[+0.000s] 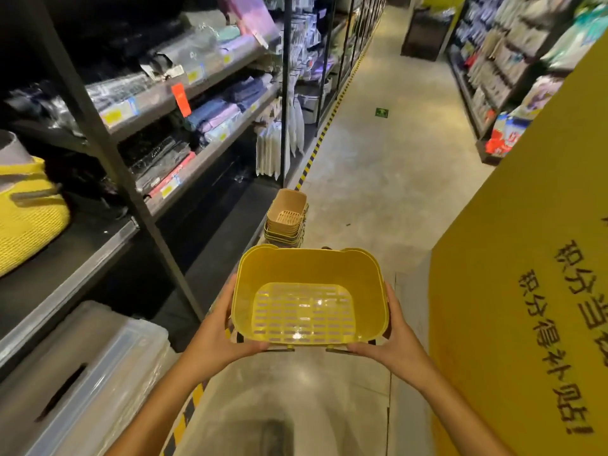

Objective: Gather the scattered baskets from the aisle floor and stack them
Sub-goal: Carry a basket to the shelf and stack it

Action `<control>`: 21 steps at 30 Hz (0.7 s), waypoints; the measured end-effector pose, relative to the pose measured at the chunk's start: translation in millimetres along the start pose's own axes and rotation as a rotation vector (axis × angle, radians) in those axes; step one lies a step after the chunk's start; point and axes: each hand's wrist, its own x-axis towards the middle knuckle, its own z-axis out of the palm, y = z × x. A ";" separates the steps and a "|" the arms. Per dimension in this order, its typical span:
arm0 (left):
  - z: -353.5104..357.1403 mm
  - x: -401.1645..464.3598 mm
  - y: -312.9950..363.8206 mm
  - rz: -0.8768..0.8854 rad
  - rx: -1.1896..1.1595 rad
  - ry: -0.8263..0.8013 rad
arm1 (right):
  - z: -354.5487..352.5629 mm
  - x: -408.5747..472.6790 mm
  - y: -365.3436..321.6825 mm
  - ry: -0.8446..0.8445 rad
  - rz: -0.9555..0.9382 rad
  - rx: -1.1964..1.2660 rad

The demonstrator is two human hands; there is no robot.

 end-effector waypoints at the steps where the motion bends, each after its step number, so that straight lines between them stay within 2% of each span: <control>1: -1.8 23.0 2.4 0.015 0.000 -0.013 | -6.9 18.7 -4.8 0.015 -0.001 -0.004; 9: 4.4 176.4 2.1 -0.006 -0.005 -0.047 | -58.6 135.0 -0.2 0.086 0.032 0.035; 14: 19.0 266.1 0.8 -0.012 -0.014 -0.077 | -97.2 221.2 16.1 0.059 0.037 0.050; 21: 38.3 403.6 11.8 -0.058 0.027 0.000 | -167.8 379.9 22.3 -0.046 -0.043 0.035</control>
